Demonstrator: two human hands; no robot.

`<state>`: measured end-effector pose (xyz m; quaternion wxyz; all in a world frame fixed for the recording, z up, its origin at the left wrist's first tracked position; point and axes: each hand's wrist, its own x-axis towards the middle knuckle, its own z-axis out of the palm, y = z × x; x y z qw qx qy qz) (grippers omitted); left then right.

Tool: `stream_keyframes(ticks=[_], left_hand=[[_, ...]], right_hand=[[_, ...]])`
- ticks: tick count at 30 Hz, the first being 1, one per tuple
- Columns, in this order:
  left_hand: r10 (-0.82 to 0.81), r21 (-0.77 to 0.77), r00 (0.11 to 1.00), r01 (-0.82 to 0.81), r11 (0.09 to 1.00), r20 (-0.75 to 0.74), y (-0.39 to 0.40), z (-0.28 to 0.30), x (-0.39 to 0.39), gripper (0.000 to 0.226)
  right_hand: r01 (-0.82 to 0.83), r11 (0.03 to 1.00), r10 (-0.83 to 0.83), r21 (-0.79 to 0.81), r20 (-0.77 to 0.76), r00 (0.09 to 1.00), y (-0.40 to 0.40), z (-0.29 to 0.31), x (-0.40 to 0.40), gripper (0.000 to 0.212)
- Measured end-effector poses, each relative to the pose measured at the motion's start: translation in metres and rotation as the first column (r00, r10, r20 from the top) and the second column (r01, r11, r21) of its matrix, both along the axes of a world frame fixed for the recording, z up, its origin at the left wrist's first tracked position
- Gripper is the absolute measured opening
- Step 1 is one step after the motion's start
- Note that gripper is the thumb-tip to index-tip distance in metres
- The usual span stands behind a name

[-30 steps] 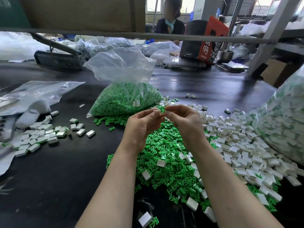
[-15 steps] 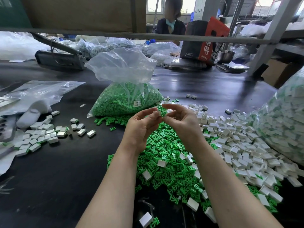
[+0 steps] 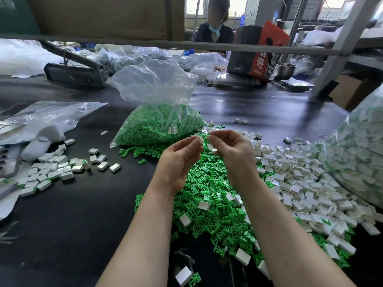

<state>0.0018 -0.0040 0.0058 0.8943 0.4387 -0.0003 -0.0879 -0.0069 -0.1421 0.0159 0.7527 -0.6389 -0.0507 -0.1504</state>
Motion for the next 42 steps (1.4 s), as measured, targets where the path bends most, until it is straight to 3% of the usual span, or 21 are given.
stream_keyframes(ticks=[4, 9, 27, 33, 42], left_hand=[[0.003, 0.042, 1.000, -0.004, 0.999, 0.024, -0.002, 0.001, -0.002, 0.037], [0.007, 0.092, 0.998, -0.012, 0.996, 0.056, -0.003, 0.001, -0.003, 0.030], [0.085, 0.222, 0.982, -0.122, 0.967, 0.169, -0.005, -0.002, -0.003, 0.014], [0.105, 0.403, 0.942, -0.236, 0.884, 0.320, -0.003, -0.006, -0.001, 0.012], [0.086, 0.450, 0.941, -0.235, 0.862, 0.326, 0.000, -0.006, -0.002, 0.004]], right_hand=[[0.010, 0.998, -0.010, 0.069, 0.003, 1.000, 0.000, -0.001, -0.001, 0.007], [0.066, 0.995, -0.067, 0.073, 0.019, 0.998, 0.003, -0.002, 0.000, 0.008], [0.093, 0.995, -0.090, -0.044, 0.072, 0.993, 0.003, -0.005, -0.001, 0.010], [0.023, 0.992, -0.030, -0.121, -0.057, 0.998, -0.006, -0.008, -0.001, 0.007], [-0.107, 0.990, 0.082, -0.096, -0.233, 0.969, -0.015, -0.008, 0.000, 0.006]])
